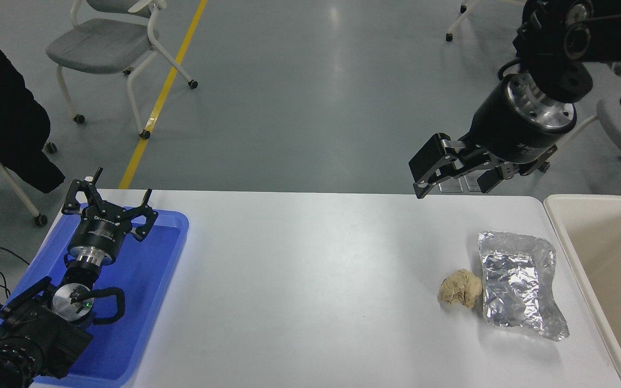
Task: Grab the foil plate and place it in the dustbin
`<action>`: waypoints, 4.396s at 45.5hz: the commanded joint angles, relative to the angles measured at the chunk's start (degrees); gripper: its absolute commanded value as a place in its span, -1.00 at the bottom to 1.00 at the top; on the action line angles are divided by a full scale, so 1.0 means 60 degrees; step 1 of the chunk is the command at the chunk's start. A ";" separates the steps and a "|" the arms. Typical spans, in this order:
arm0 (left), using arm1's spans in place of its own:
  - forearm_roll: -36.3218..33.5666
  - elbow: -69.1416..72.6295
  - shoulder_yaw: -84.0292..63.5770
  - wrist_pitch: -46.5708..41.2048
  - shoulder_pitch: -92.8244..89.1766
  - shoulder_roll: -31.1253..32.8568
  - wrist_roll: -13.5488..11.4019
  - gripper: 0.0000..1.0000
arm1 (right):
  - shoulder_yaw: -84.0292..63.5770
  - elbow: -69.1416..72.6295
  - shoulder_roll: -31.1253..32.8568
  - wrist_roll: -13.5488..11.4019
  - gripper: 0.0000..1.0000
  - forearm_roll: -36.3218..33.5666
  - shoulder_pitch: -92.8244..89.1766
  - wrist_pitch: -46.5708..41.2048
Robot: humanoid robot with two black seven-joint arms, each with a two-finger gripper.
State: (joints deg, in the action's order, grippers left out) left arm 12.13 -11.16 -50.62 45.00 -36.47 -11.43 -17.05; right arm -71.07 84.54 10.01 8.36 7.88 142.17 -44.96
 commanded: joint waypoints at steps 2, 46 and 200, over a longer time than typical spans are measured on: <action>0.0014 0.0000 0.0000 0.0000 0.0000 0.0014 0.0014 1.00 | -0.0255 0.0002 -0.0174 -0.0001 1.00 -0.0024 0.0108 -0.0007; 0.0000 -0.0029 0.0000 0.0000 0.0000 0.0000 0.0000 1.00 | 0.0929 -0.2092 0.4234 -0.0001 1.00 0.4676 -0.5441 0.2087; 0.0000 -0.0029 0.0000 0.0000 -0.0029 0.0015 0.0014 1.00 | 0.0096 -0.1741 0.4572 -0.1774 -1.00 0.5953 -0.2266 0.1678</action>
State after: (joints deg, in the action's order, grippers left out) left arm 12.12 -11.24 -50.62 45.00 -36.65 -11.25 -16.96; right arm -61.68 69.55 41.17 -2.20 48.57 117.86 -32.99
